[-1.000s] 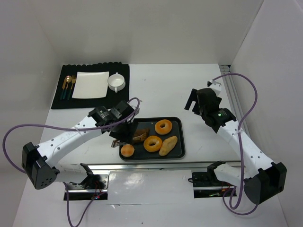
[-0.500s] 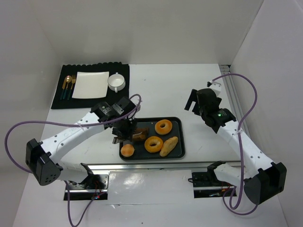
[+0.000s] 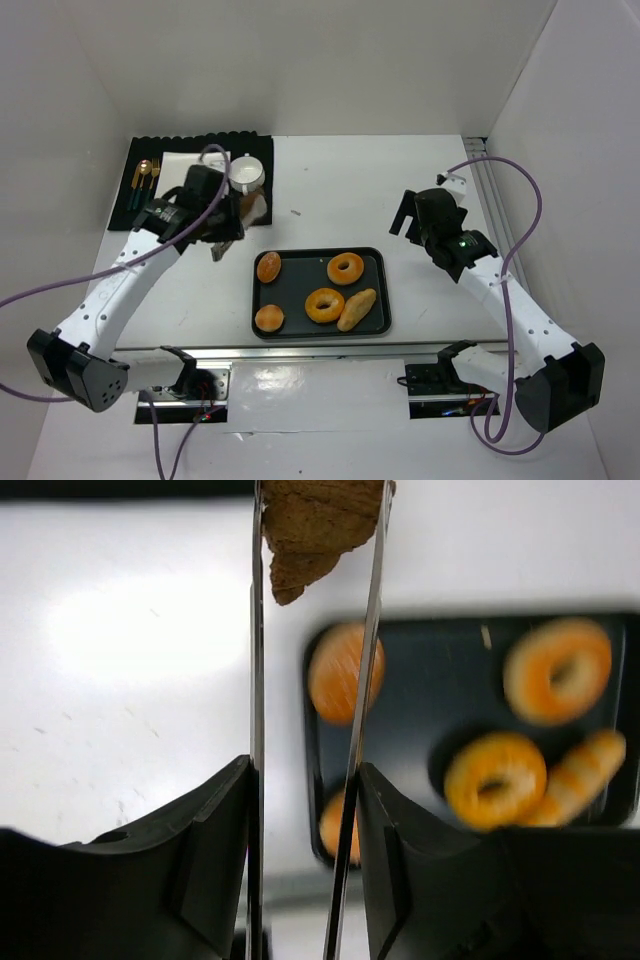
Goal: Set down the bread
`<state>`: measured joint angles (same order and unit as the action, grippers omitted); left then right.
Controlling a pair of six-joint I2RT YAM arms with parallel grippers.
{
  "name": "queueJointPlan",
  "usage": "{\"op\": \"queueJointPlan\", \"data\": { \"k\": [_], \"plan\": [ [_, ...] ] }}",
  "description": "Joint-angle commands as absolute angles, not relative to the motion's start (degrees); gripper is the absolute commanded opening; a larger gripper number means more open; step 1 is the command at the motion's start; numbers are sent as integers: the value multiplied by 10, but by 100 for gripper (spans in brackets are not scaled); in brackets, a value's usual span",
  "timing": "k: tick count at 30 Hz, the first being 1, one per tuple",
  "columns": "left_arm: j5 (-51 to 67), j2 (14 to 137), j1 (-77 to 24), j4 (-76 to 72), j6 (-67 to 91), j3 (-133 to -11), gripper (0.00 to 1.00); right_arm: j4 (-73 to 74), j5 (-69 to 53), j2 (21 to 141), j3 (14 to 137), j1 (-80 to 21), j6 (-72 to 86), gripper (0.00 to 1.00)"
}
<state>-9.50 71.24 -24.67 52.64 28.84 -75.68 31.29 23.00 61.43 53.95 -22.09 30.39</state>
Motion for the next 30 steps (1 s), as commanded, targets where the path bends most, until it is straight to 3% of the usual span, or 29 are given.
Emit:
{"op": "queueJointPlan", "data": {
  "k": [1, 10, 22, 24, 30],
  "plan": [
    [-161, 682, -172, 382, 298, -739, 28, 301, 226, 614, 548, -221, 301, 99],
    [-100, 820, 7, 286, 325, -813, 36, 295, 232, 632, 548, -221, 290, 99],
    [-109, 1020, 32, 294, 356, -915, 39, 295, 232, 650, 554, -221, 290, 99],
    [-116, 1027, 32, 301, 356, -915, 43, 295, 232, 656, 559, -221, 290, 99],
    [-116, 1019, 32, 301, 361, -904, 67, 301, 238, 656, 564, -221, 290, 99]
  ]
}}
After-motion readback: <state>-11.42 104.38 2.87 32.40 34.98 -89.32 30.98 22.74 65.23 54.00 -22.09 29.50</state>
